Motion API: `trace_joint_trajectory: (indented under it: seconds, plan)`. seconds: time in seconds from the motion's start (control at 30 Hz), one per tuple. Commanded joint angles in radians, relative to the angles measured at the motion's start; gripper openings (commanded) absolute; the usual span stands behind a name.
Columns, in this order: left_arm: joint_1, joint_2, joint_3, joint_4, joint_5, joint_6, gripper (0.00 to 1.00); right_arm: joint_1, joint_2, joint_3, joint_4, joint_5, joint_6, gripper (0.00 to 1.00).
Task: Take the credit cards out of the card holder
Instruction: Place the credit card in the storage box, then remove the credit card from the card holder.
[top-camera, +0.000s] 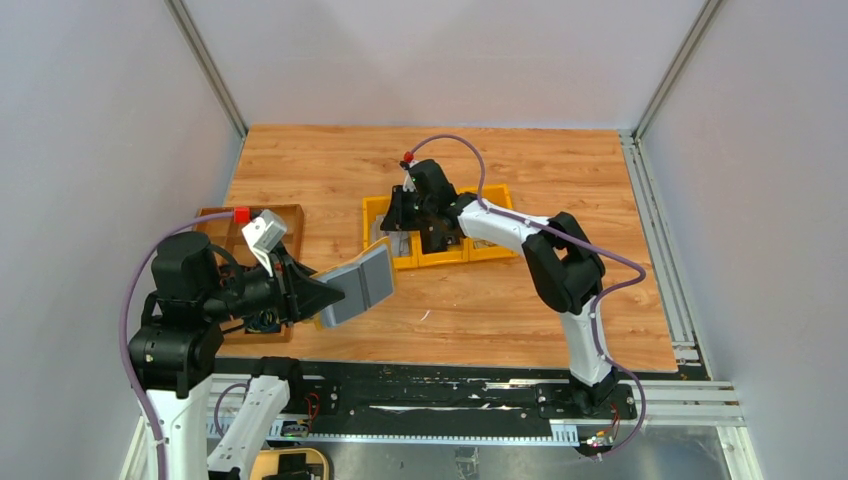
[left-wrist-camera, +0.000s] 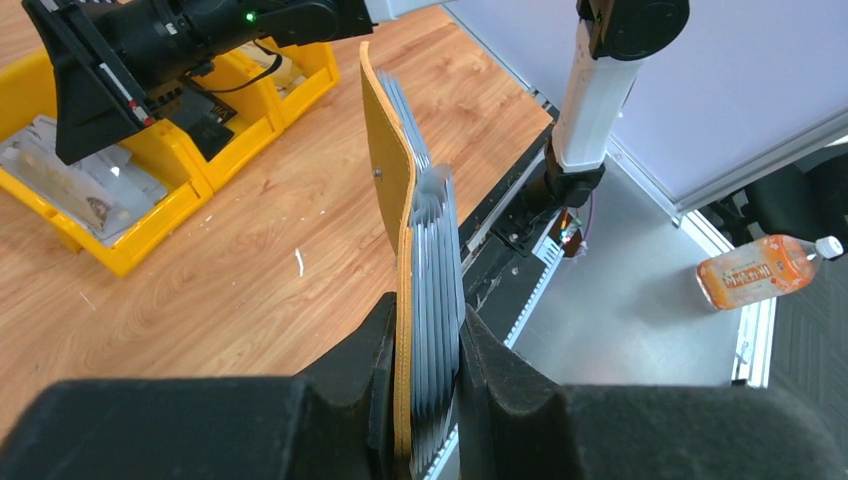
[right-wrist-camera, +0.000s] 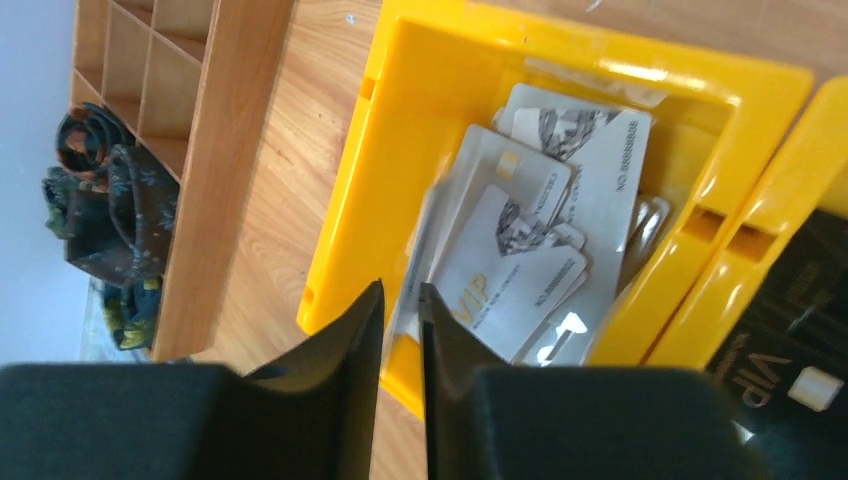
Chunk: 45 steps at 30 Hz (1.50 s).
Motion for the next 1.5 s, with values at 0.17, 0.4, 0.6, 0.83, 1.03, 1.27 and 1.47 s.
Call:
trace_joint_trajectory:
  seconds: [0.17,0.4,0.6,0.83,1.03,1.27,1.47]
  plan:
    - [-0.003,0.033,0.073,-0.018,-0.089,-0.011,0.00,0.020,-0.142,0.088,-0.198,0.104,-0.122,0.59]
    - [-0.002,0.022,0.025,-0.080,-0.083,0.079,0.00,0.032,-0.448,-0.030,-0.197,-0.018,-0.246,0.77]
    - [-0.003,0.076,0.031,-0.190,-0.181,0.229,0.00,0.050,-0.612,-0.086,-0.280,-0.199,-0.390,0.80]
    - [-0.004,0.116,0.062,-0.262,-0.132,0.323,0.00,0.091,-0.663,-0.135,-0.187,-0.551,-0.412,0.82]
    - [-0.004,0.095,0.074,-0.279,-0.071,0.351,0.00,0.155,-0.641,-0.119,-0.157,-0.619,-0.446,0.82]
    - [-0.004,0.092,0.087,-0.289,-0.029,0.383,0.00,0.202,-0.602,-0.069,-0.198,-0.614,-0.494,0.83]
    - [-0.004,0.075,0.084,-0.290,-0.001,0.382,0.00,0.223,-0.603,-0.068,-0.230,-0.601,-0.534,0.83]
